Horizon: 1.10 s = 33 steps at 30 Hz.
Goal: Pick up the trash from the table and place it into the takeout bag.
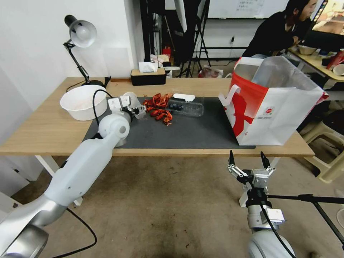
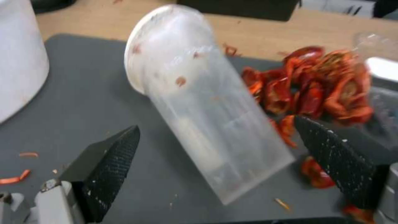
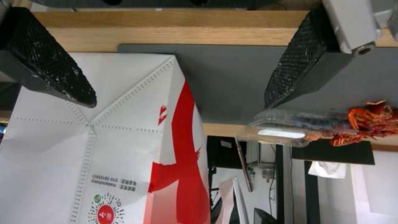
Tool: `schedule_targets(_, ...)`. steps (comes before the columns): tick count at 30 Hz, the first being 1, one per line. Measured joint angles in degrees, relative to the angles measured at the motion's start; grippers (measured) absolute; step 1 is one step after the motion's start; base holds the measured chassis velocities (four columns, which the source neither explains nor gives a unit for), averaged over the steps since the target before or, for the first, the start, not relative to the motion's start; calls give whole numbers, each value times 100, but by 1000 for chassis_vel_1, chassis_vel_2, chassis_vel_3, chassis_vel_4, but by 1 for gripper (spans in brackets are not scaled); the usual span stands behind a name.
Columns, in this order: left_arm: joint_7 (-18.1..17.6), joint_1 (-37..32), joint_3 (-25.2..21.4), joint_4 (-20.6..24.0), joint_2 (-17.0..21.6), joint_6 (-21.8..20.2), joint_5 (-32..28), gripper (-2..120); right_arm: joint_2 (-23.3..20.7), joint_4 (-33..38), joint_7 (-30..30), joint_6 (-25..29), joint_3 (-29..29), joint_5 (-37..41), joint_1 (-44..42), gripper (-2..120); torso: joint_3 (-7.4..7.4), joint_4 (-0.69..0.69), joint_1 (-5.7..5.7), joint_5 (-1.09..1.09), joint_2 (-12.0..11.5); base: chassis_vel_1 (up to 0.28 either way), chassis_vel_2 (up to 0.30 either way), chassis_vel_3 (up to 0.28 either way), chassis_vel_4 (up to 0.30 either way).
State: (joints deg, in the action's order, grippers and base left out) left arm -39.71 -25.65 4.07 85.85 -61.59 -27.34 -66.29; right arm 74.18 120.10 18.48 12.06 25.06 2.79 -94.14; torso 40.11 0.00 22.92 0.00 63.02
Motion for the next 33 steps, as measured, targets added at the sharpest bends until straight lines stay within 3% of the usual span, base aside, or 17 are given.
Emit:
schedule_targets(8, -241, 233, 104, -280, -142, -53, -306, 91, -1, 2, 1, 3, 1, -1, 7, 100, 0, -1, 0, 0, 0, 0, 0, 0, 0)
schedule_targets(13, -342, 307, 132, -324, -165, -173, -527, 81, -1, 0, 1, 7, 1, -1, 17, 100, 0, 0, 0, 0, 0, 0, 0, 0, 0)
schedule_targets(14, -371, 336, 146, -348, -181, -214, -596, 71, -1, -7, 1, 10, 0, -1, 19, 100, 0, 0, 0, 1, 0, 0, 0, 0, 0)
schedule_targets(17, -382, 360, 158, -376, -193, -233, -632, 65, 0, -11, 1, 15, -1, -1, 19, 100, 0, 0, 0, 0, 0, 0, 0, 0, 0)
schedule_targets(19, -392, 394, 164, -418, -212, -284, -706, 51, 0, -14, 3, 21, -1, -1, 20, 100, -1, -1, 0, 1, 1, 0, 0, 0, 0)
schedule_targets(24, -383, 407, 158, -461, -232, -320, -732, 41, -12, -20, 8, 28, 14, 1, 16, 100, -2, -1, -1, 1, 1, 0, 0, 0, 0)
schedule_targets(29, -242, 371, 160, -471, -194, -308, -632, 30, -13, -29, 11, 31, 19, 4, 21, 100, -2, -2, -1, 1, 1, 0, 0, 0, 0)
schedule_targets(31, -83, 342, 176, -470, -154, -244, -457, 26, -11, -32, 11, 31, 19, 4, 25, 100, -2, -1, -1, 0, 1, 0, 0, 0, 0)
schedule_targets(33, 321, 270, 236, -467, -53, 22, 48, 20, -7, -43, 11, 32, 20, 5, 31, 100, 0, 1, 0, -2, 1, 0, 0, 0, 0)
